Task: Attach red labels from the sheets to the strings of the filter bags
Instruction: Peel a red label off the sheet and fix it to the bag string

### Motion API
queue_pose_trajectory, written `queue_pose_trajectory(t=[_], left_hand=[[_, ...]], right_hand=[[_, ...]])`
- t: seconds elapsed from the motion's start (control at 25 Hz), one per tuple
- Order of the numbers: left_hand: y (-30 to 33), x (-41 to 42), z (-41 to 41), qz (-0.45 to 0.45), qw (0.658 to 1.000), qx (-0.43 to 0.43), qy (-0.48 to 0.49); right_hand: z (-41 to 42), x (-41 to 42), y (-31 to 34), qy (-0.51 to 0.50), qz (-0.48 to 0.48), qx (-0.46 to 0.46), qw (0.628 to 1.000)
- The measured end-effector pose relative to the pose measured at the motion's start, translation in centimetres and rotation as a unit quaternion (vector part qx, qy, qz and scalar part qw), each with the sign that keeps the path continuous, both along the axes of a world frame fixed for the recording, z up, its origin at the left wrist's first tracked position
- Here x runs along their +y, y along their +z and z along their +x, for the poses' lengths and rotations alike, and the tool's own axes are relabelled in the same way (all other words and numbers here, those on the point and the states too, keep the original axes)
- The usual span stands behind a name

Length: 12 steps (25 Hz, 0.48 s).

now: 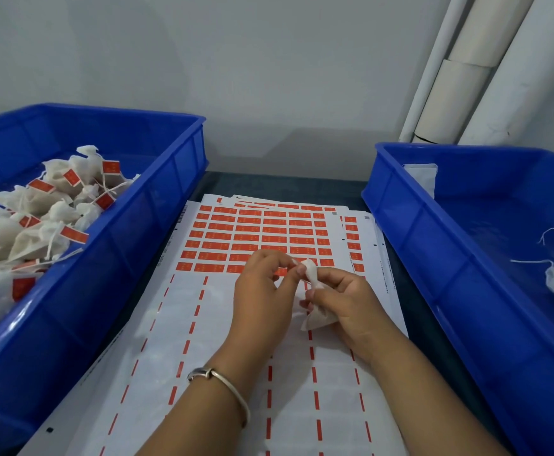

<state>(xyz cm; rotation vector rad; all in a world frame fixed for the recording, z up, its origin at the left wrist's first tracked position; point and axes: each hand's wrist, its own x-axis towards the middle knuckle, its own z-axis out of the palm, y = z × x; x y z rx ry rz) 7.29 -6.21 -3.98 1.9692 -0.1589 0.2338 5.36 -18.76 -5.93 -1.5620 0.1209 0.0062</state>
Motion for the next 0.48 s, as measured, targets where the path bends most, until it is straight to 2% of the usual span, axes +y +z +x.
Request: queue_pose_trajectory(t=[0.2,0.36,0.48], left_hand=[[-0.45,0.06,0.53,0.012,1.0,0.004,0.017],[-0.68,-0.09,0.57,0.018,0.999,0.002,0.044],[-0.41,0.49,0.88,-0.002,0.994,0.007,0.111]], right_hand=[[-0.1,0.18,-0.06,-0.009,-0.013,-0.004,1.0],[-0.14,0.03,-0.01,0.005,0.032,-0.006,0.999],[-0.28,-0.26,0.1,0.026,0.041,-0.007,0.999]])
